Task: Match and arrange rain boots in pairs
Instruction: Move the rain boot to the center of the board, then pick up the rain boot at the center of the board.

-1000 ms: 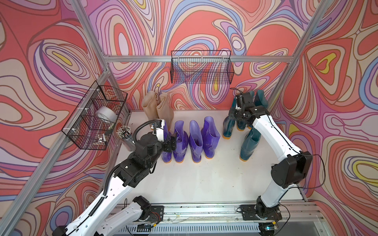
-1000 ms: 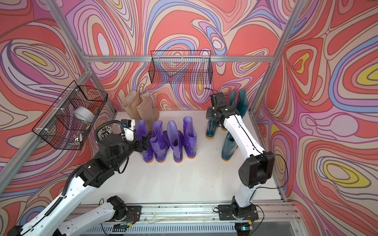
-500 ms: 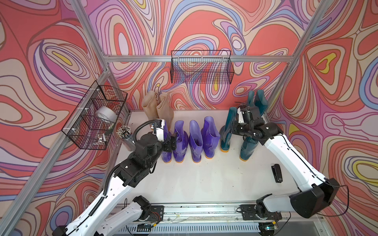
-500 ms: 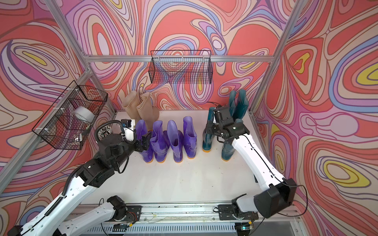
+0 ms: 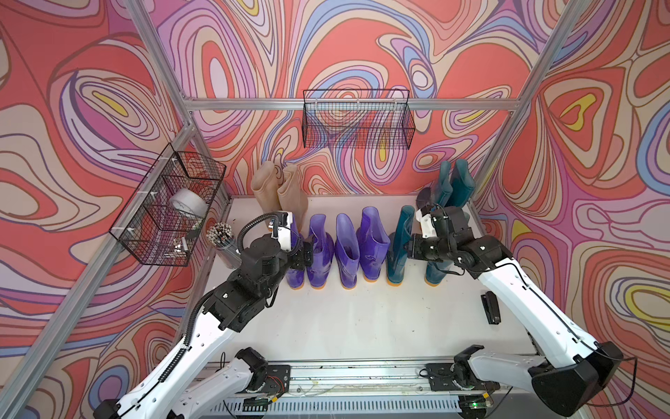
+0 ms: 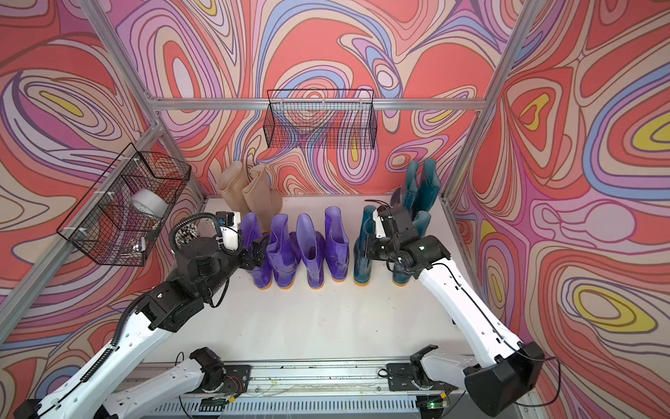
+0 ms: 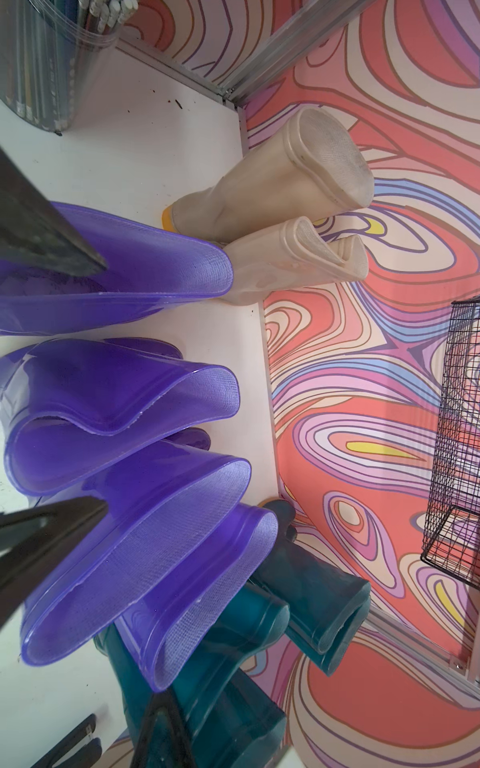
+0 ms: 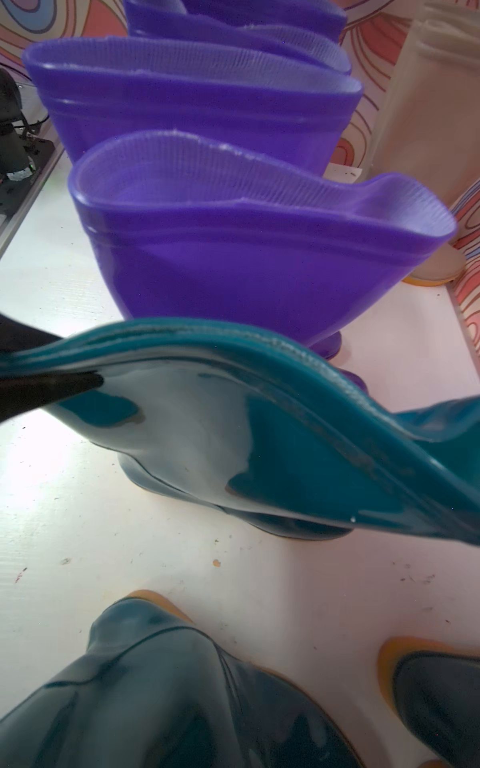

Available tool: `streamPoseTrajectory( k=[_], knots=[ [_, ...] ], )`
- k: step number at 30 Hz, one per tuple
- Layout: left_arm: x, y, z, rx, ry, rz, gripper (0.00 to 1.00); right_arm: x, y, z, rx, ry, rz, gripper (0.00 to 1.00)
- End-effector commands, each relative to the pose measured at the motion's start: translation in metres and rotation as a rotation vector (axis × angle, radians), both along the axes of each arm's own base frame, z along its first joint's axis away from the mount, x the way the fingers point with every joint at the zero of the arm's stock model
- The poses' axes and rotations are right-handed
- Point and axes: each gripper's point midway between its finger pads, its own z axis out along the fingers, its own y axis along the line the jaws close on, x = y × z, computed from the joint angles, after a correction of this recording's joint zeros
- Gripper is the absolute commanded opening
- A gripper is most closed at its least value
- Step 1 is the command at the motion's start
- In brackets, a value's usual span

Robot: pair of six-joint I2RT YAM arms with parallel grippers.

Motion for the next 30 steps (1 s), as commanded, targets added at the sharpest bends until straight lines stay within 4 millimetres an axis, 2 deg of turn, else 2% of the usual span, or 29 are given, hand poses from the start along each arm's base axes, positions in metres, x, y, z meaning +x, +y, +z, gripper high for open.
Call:
streamPoseTrajectory(
  k=[1, 4, 7, 9, 13, 16, 19, 20, 22, 24, 26, 30],
  knots=[
    [0.004, 0.003, 0.001, 0.002, -0.015, 0.018, 0.85, -0.003, -0.001, 0.009, -0.011, -0.032, 0.014, 0.32],
    [0.004, 0.002, -0.001, 0.004, -0.011, 0.014, 0.85, 0.001, -0.019, 0.036, -0.064, -0.103, -0.061, 0.48],
    [0.004, 0.001, 0.001, 0.001, -0.014, 0.010, 0.85, 0.004, -0.038, 0.069, -0.095, -0.178, -0.153, 0.55],
    [0.003, 0.002, 0.002, -0.002, -0.016, 0.008, 0.85, 0.006, -0.053, 0.085, -0.130, -0.210, -0.231, 0.57],
    [0.001, 0.003, 0.004, -0.006, -0.023, 0.009, 0.85, 0.009, -0.107, 0.108, -0.306, -0.288, -0.477, 0.65],
    [0.001, 0.002, 0.005, -0.013, -0.023, 0.005, 0.85, 0.011, -0.153, 0.104, -0.576, -0.290, -0.666, 0.73],
    [0.001, 0.001, 0.004, -0.015, -0.020, 0.002, 0.85, 0.022, -0.152, 0.086, -0.644, -0.253, -0.658, 0.83],
    [0.000, 0.001, 0.004, -0.016, -0.020, 0.001, 0.85, 0.027, -0.151, 0.079, -0.643, -0.241, -0.652, 0.89],
    [0.000, 0.001, 0.005, -0.019, -0.021, -0.001, 0.85, 0.038, -0.150, 0.065, -0.604, -0.200, -0.629, 0.95],
    [-0.001, 0.002, 0.006, -0.023, -0.025, -0.001, 0.85, 0.044, -0.155, 0.054, -0.554, -0.152, -0.632, 0.95],
    [-0.002, 0.002, 0.006, -0.026, -0.025, -0.003, 0.85, 0.044, -0.163, 0.052, -0.589, -0.156, -0.677, 0.96],
    [-0.001, 0.000, 0.006, -0.028, -0.022, -0.009, 0.85, 0.044, -0.166, 0.039, -0.608, -0.126, -0.674, 0.97]
  ],
)
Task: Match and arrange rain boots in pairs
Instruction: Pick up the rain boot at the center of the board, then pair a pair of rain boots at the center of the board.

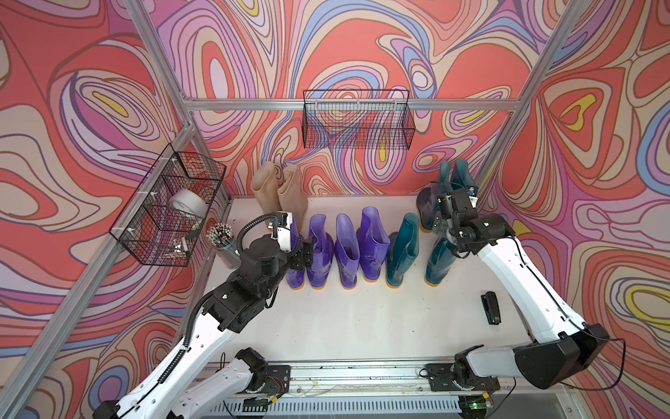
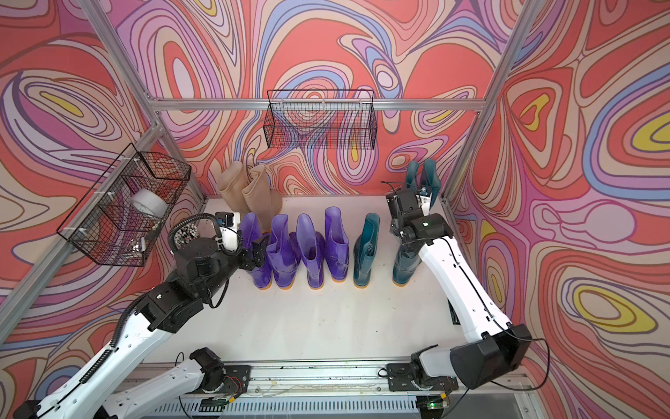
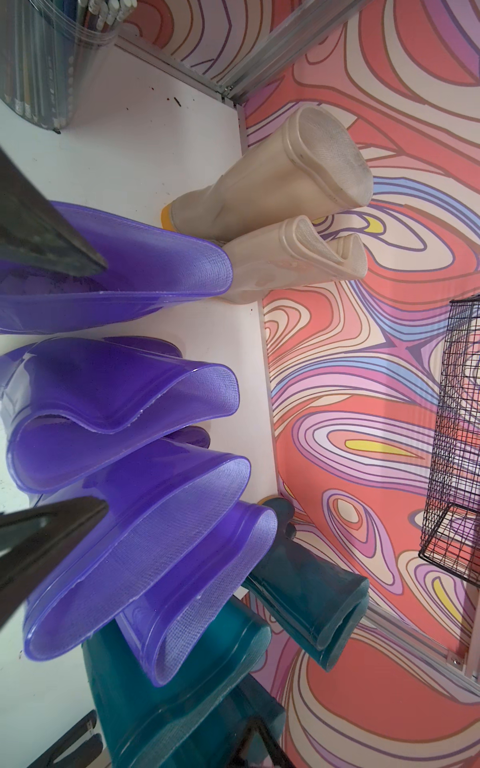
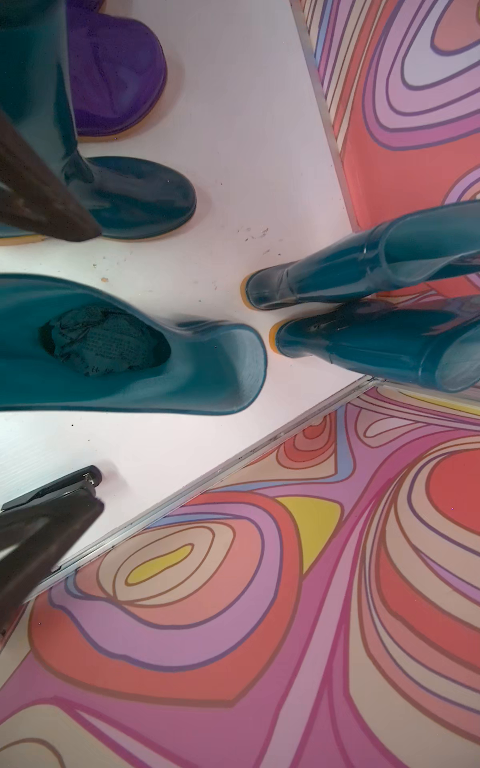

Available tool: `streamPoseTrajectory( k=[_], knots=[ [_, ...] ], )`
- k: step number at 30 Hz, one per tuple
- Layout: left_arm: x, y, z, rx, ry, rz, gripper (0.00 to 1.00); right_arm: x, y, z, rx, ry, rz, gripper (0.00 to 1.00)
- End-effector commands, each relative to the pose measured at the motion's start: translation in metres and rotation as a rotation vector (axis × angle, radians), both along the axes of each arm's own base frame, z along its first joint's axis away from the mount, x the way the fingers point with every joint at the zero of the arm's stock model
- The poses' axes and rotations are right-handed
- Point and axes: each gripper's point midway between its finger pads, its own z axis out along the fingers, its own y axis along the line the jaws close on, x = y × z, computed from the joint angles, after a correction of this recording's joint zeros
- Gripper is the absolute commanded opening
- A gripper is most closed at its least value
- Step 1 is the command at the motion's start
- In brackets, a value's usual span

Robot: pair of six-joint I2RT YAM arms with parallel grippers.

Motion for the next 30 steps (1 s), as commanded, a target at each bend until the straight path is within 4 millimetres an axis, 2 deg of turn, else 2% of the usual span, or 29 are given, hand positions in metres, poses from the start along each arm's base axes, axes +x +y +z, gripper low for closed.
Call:
streamPoseTrajectory(
  k=[1, 4, 7, 9, 10, 13, 14, 20, 25, 30],
  knots=[
    [0.000, 0.000, 0.004, -0.024, -0.018, -0.004, 0.85, -0.003, -0.006, -0.009, -0.012, 0.008, -0.025, 0.97],
    [0.000, 0.000, 0.005, -0.027, -0.020, -0.006, 0.85, -0.005, -0.011, -0.032, 0.055, 0.042, -0.036, 0.94],
    [0.000, 0.000, 0.004, -0.024, -0.020, -0.002, 0.85, -0.001, -0.006, -0.044, 0.196, 0.015, 0.006, 0.77],
    [0.001, 0.000, 0.003, -0.020, -0.018, 0.000, 0.85, 0.003, 0.003, -0.039, 0.255, -0.019, 0.070, 0.52],
    [0.001, 0.001, 0.003, -0.019, -0.018, 0.002, 0.85, 0.006, 0.007, -0.033, 0.265, -0.038, 0.102, 0.34],
    [0.001, 0.000, 0.003, -0.019, -0.018, 0.000, 0.85, 0.014, 0.025, -0.020, 0.303, -0.068, 0.218, 0.03],
    [0.001, 0.000, 0.003, -0.018, -0.017, 0.000, 0.85, 0.014, 0.031, -0.017, 0.325, -0.073, 0.241, 0.00],
    [0.001, 0.003, 0.004, -0.013, -0.023, 0.011, 0.85, 0.013, 0.074, 0.002, 0.508, -0.086, 0.416, 0.00],
    [0.001, 0.002, 0.004, -0.016, -0.023, 0.006, 0.85, 0.022, 0.105, -0.009, 0.607, -0.072, 0.533, 0.00],
    [0.001, 0.003, 0.004, -0.014, -0.022, 0.009, 0.85, 0.035, 0.157, -0.017, 0.609, -0.040, 0.712, 0.00]
  ],
)
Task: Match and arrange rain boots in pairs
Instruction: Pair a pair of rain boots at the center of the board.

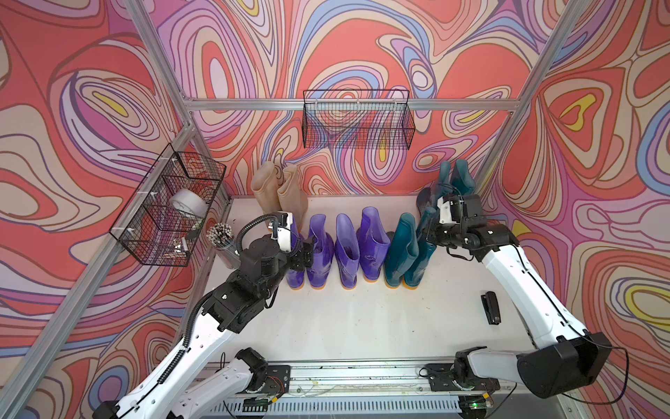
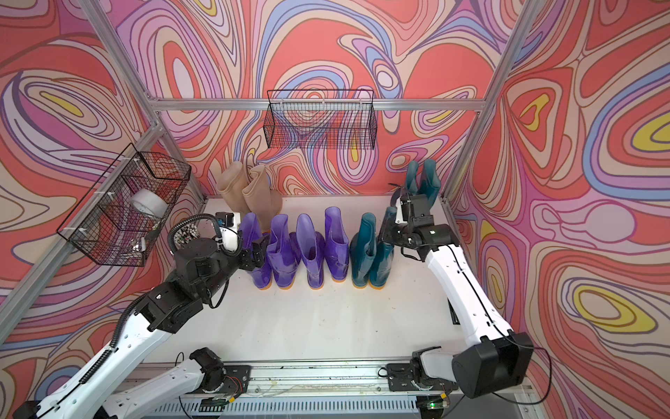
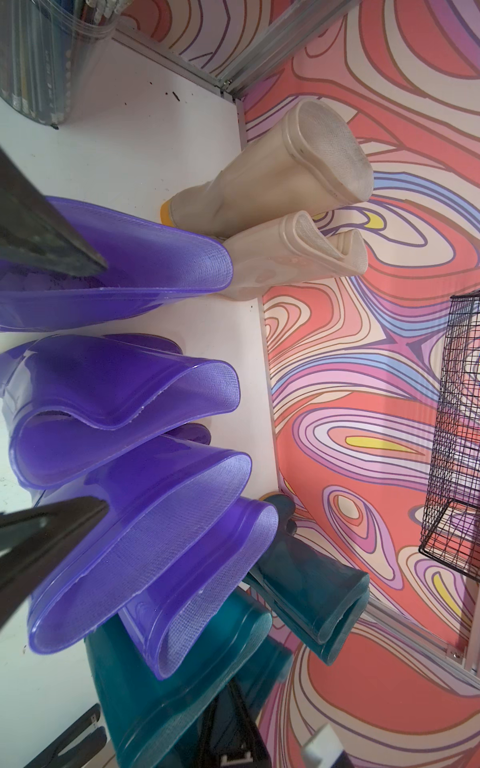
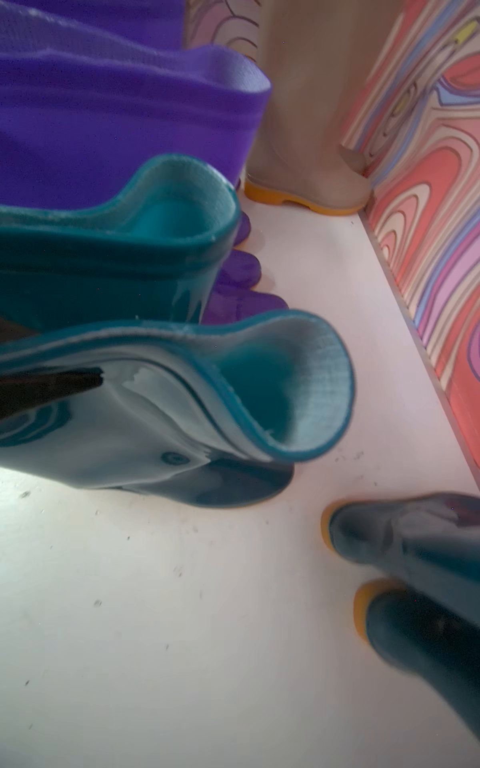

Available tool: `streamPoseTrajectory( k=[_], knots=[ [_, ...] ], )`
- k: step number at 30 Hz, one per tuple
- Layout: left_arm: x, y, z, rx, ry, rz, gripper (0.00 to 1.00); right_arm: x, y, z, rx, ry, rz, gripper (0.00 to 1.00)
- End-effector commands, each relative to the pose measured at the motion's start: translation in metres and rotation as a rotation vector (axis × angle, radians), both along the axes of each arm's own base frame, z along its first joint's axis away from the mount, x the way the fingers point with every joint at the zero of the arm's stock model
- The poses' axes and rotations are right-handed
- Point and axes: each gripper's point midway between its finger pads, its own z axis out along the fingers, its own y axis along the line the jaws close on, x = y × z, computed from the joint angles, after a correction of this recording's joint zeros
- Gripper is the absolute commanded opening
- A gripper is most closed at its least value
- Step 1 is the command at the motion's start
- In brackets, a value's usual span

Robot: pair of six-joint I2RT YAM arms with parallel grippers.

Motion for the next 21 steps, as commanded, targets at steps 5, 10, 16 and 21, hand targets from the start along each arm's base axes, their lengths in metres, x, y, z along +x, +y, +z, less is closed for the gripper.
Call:
streamPoseTrajectory(
  k=[5, 10, 16, 21],
  knots=[
    [0.000, 0.007, 0.006, -0.010, -0.032, 0.026, 0.85, 0.015, 0.078, 0.016, 0.075, -0.130, 0.248, 0.00],
    [0.000, 0.005, 0.006, -0.012, -0.031, 0.019, 0.85, 0.010, 0.046, 0.010, -0.061, -0.137, 0.132, 0.00],
    [0.000, 0.004, 0.005, -0.013, -0.028, 0.016, 0.85, -0.006, 0.011, -0.008, -0.191, -0.122, 0.045, 0.00],
    [0.002, 0.003, 0.003, -0.009, -0.023, 0.015, 0.85, -0.016, -0.013, -0.024, -0.199, -0.075, -0.024, 0.10]
  ],
)
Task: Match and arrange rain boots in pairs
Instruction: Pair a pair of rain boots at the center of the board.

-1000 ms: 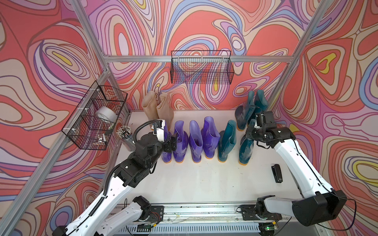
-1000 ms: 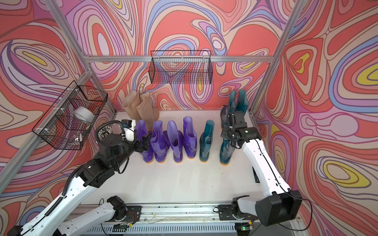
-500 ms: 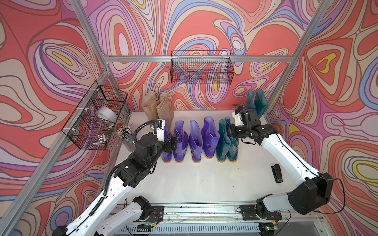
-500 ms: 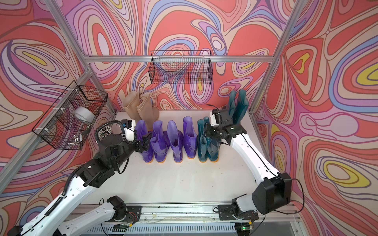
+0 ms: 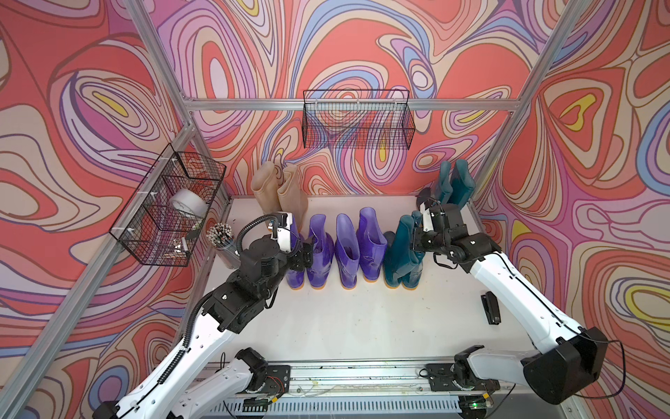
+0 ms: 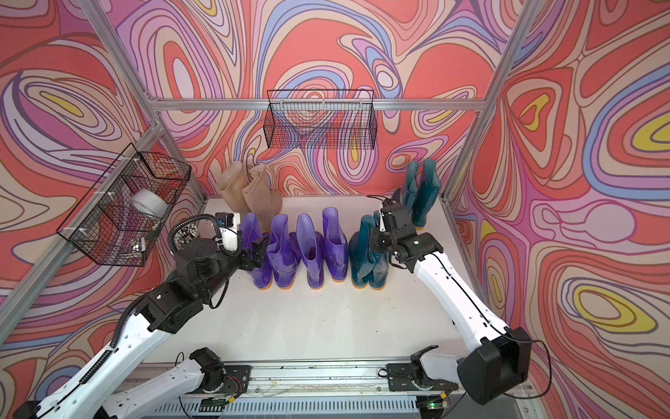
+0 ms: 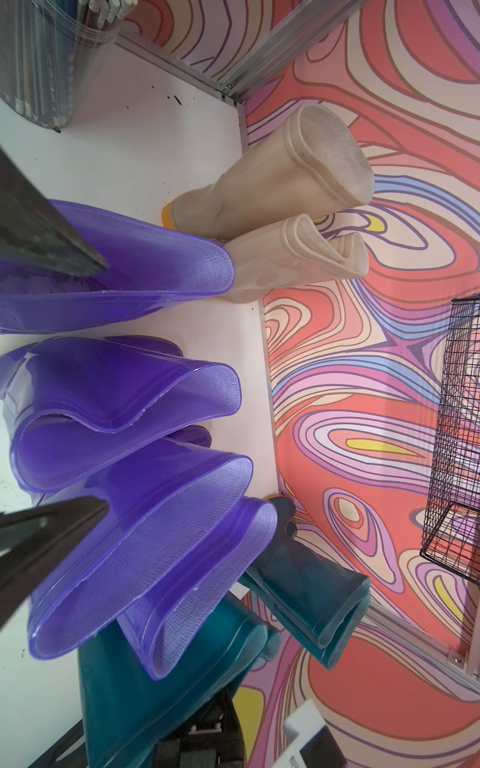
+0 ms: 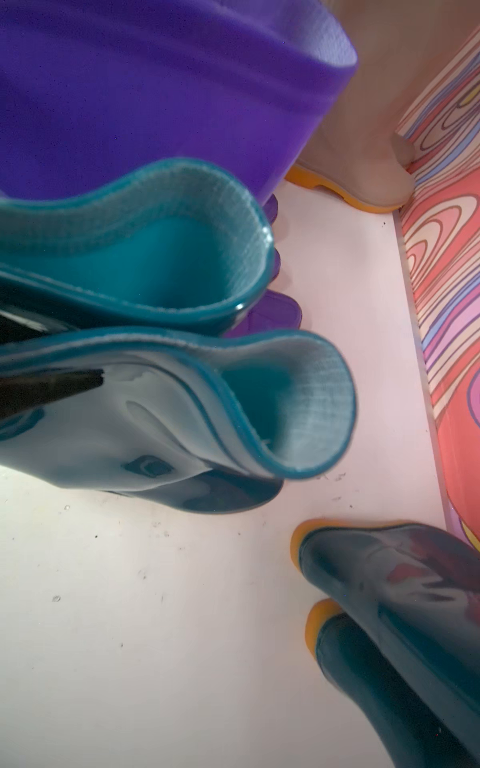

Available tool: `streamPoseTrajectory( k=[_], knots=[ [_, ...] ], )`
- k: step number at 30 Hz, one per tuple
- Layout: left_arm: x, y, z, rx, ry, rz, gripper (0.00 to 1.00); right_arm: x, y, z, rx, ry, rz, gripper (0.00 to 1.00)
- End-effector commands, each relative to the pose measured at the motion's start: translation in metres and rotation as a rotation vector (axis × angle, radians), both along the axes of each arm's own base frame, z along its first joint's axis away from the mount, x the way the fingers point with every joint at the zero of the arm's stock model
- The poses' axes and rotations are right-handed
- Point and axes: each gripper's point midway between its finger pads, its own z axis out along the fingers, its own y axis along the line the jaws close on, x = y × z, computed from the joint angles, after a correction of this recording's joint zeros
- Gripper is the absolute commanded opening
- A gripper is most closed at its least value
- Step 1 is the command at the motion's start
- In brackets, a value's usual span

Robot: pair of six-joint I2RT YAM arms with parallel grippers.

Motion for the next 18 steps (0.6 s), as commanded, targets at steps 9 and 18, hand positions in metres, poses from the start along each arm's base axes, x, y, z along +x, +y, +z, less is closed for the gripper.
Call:
streamPoseTrajectory(
  k=[9, 18],
  knots=[
    [0.004, 0.004, 0.003, 0.010, -0.022, 0.024, 0.86, -0.020, -0.011, 0.026, 0.027, -0.040, 0.000, 0.55],
    [0.004, 0.023, 0.020, 0.062, -0.066, 0.105, 1.00, -0.031, -0.016, 0.101, 0.059, -0.244, 0.009, 0.76]
  ],
)
